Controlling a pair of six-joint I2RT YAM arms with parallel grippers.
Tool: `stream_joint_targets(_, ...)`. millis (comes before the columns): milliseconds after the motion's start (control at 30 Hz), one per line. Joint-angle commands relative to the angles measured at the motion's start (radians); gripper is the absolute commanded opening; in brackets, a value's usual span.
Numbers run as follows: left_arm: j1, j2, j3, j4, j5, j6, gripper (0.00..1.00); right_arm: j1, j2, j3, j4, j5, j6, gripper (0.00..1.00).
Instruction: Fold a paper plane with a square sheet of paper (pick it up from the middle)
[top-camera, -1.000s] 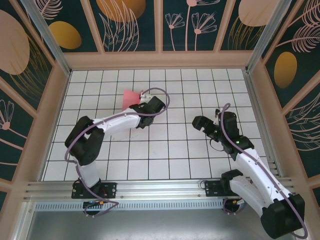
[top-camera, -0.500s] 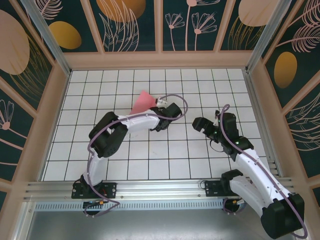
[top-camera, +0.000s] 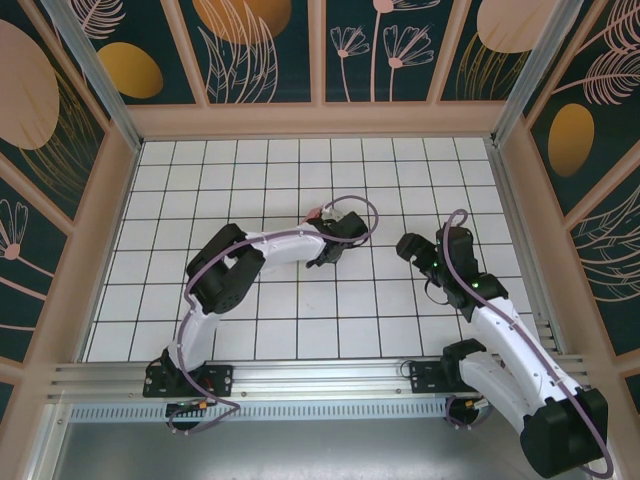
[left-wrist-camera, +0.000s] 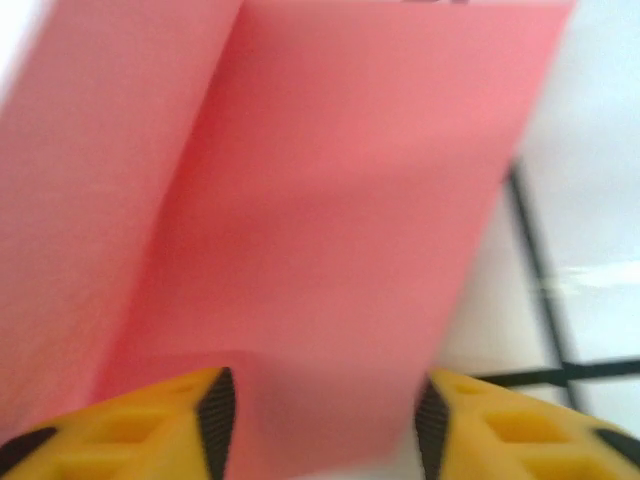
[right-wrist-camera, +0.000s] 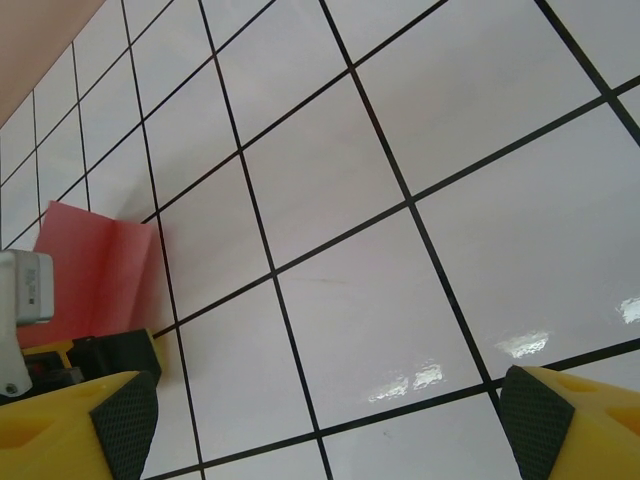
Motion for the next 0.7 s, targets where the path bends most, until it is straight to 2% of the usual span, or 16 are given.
stream_joint_targets(0, -0.009, -0.135, -0.022, 0.09, 0.182, -0.029, 0.62, -0.01, 0.021, 0.024, 0.013, -0.032, -0.006, 0.91)
stream_joint_targets(133, -0.007, -0.29, -0.111, 0.186, 0.266, -0.054, 0.79, -0.009, 0.066, 0.023, 0.056, -0.123, -0.043, 0.91)
stream_joint_targets(267, 0.012, -0.44, -0.235, 0.267, 0.295, -0.071, 0.9, -0.003, 0.117, 0.028, 0.105, -0.251, -0.05, 0.9)
stream_joint_targets(367, 0.05, -0.535, -0.356, 0.319, 0.3, -0.089, 0.98, 0.023, 0.159, 0.035, 0.143, -0.3, -0.014, 0.9)
stream_joint_targets(467, 0.118, -0.611, -0.486, 0.392, 0.341, -0.099, 0.99, 0.085, 0.221, 0.064, 0.168, -0.276, 0.03, 0.9)
stream_joint_targets(533, 0.176, -0.636, -0.563, 0.442, 0.422, -0.101, 0.98, 0.145, 0.277, 0.099, 0.172, -0.23, 0.058, 0.9)
stream_joint_targets(667, 0.248, -0.595, -0.611, 0.524, 0.509, -0.078, 0.94, 0.242, 0.375, 0.174, 0.154, -0.14, 0.094, 0.9)
